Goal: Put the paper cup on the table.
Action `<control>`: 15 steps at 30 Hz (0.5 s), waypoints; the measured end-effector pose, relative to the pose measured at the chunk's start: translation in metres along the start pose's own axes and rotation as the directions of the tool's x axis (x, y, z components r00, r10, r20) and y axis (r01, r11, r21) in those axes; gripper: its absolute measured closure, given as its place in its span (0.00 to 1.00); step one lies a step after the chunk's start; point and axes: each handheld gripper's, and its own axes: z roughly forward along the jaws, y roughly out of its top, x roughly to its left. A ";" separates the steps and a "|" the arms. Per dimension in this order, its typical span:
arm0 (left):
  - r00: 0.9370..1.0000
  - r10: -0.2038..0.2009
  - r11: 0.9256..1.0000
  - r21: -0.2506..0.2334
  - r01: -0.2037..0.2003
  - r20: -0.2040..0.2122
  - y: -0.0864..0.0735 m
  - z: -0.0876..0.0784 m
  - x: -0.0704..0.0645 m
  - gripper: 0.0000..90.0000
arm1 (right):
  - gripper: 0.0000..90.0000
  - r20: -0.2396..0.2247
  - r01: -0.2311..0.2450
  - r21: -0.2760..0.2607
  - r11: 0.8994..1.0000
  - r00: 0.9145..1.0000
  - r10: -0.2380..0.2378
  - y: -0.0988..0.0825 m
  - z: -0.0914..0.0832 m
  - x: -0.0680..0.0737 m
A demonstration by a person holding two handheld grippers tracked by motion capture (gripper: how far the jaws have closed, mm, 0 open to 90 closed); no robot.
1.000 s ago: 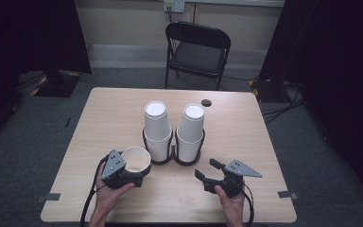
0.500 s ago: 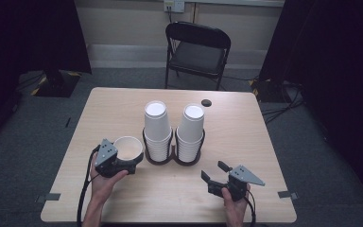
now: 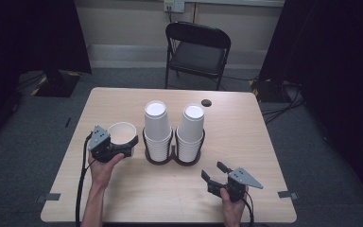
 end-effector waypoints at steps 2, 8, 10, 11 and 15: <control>1.000 0.000 1.000 0.009 0.001 -0.007 0.002 0.005 0.005 0.10 | 0.26 -0.006 -0.001 -0.010 1.000 1.000 0.001 -0.002 -0.001 0.000; 1.000 0.026 1.000 0.013 -0.026 -0.014 0.000 0.016 0.014 0.10 | 0.24 -0.005 -0.005 0.000 1.000 1.000 0.005 -0.004 -0.001 -0.001; 1.000 0.016 1.000 0.013 -0.016 -0.004 -0.001 0.019 0.016 0.10 | 0.23 -0.006 -0.001 0.001 1.000 1.000 0.001 -0.004 -0.001 -0.001; 1.000 0.013 1.000 0.011 -0.013 -0.002 -0.003 0.022 0.018 0.10 | 0.23 -0.005 0.002 0.001 1.000 1.000 -0.002 -0.004 -0.001 0.000; 0.999 0.018 0.998 0.053 -0.017 -0.026 -0.005 0.036 0.022 0.09 | 0.22 -0.008 0.000 0.001 1.000 1.000 0.000 -0.004 -0.001 -0.001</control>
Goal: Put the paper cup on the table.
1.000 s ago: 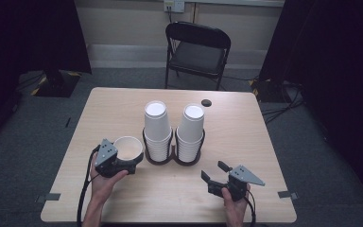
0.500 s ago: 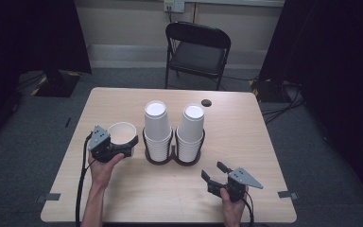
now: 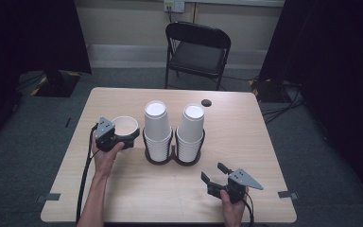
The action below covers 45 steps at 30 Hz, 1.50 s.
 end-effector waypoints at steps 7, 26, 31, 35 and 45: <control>0.998 -0.059 0.998 -0.014 0.059 -0.023 -0.005 0.015 0.013 0.09 | 0.23 0.001 -0.008 0.019 1.000 1.000 0.007 0.001 0.001 0.000; 0.999 -0.004 0.997 0.079 0.007 -0.034 -0.021 0.027 0.015 0.09 | 0.28 -0.003 -0.025 0.042 0.999 1.000 0.025 0.001 0.003 -0.002; 0.999 -0.002 0.996 0.094 0.006 -0.047 -0.024 0.023 0.011 0.09 | 0.29 -0.001 -0.029 0.036 0.999 1.000 0.029 0.001 0.003 -0.002; 0.998 -0.019 0.992 0.121 0.026 -0.056 -0.030 0.024 0.012 0.11 | 0.29 -0.001 -0.027 0.041 0.999 1.000 0.027 0.001 0.003 -0.002; 0.997 -0.027 0.982 0.184 0.041 -0.074 -0.034 0.025 0.009 0.14 | 0.29 0.005 -0.028 0.038 0.999 1.000 0.028 0.001 0.003 -0.002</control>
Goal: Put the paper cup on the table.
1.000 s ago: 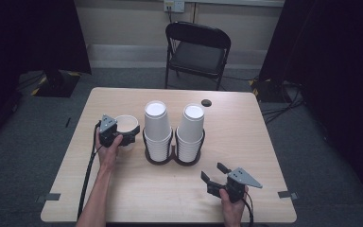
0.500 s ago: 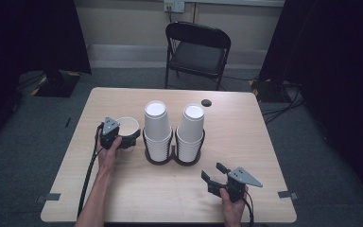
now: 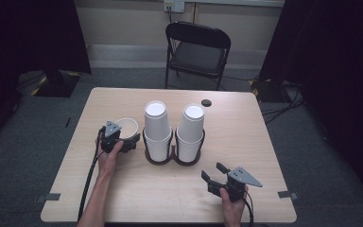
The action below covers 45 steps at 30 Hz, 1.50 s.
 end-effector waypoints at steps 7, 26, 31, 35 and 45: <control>1.000 -0.010 1.000 0.017 0.011 -0.020 -0.005 -0.001 0.003 0.16 | 0.29 -0.006 -0.005 -0.004 1.000 1.000 0.005 0.000 0.000 -0.001; 0.999 0.003 0.997 0.082 0.001 -0.053 -0.014 0.002 0.000 0.17 | 0.29 -0.021 -0.017 -0.013 1.000 1.000 0.017 0.000 -0.001 -0.003; 0.997 0.010 0.994 0.107 -0.002 -0.075 -0.014 -0.002 -0.001 0.17 | 0.29 -0.023 -0.015 -0.015 1.000 1.000 0.014 0.000 -0.001 -0.002; 0.997 -0.012 0.993 0.112 0.021 -0.077 -0.015 -0.003 -0.002 0.17 | 0.29 -0.022 -0.014 -0.011 1.000 1.000 0.014 0.000 -0.001 -0.002; 0.997 -0.014 0.997 0.071 0.019 -0.072 -0.022 -0.015 -0.003 0.17 | 0.29 -0.022 -0.018 -0.017 1.000 1.000 0.018 0.000 -0.001 -0.002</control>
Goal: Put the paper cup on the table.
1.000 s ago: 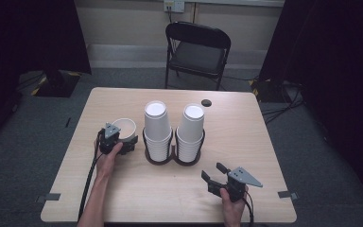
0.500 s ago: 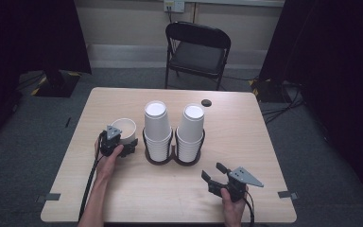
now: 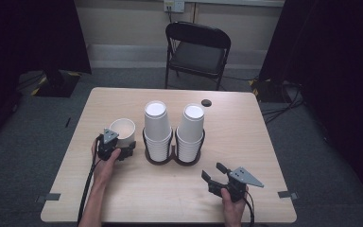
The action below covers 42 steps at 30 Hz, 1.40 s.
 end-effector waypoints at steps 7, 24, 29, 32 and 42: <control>1.000 -0.004 1.000 -0.002 0.004 -0.007 -0.004 -0.010 0.002 0.17 | 0.29 0.000 0.000 -0.001 1.000 1.000 0.000 0.000 0.000 0.000; 0.999 -0.051 0.989 -0.138 0.050 0.003 -0.032 -0.065 -0.018 0.17 | 0.26 -0.012 -0.005 -0.016 1.000 1.000 0.005 -0.001 -0.002 0.000; 0.997 0.012 0.989 -0.145 -0.001 0.073 -0.034 -0.078 -0.043 0.18 | 0.25 -0.002 0.012 -0.009 1.000 1.000 -0.012 -0.001 -0.001 0.002; 0.993 0.031 0.987 -0.162 -0.013 0.111 -0.035 -0.084 -0.061 0.18 | 0.24 0.018 0.047 0.007 0.999 0.999 -0.047 -0.001 0.000 0.006; 0.979 0.070 0.981 -0.194 -0.033 0.190 -0.053 -0.094 -0.103 0.18 | 0.19 0.052 0.039 0.047 0.998 0.998 -0.041 0.001 0.004 0.007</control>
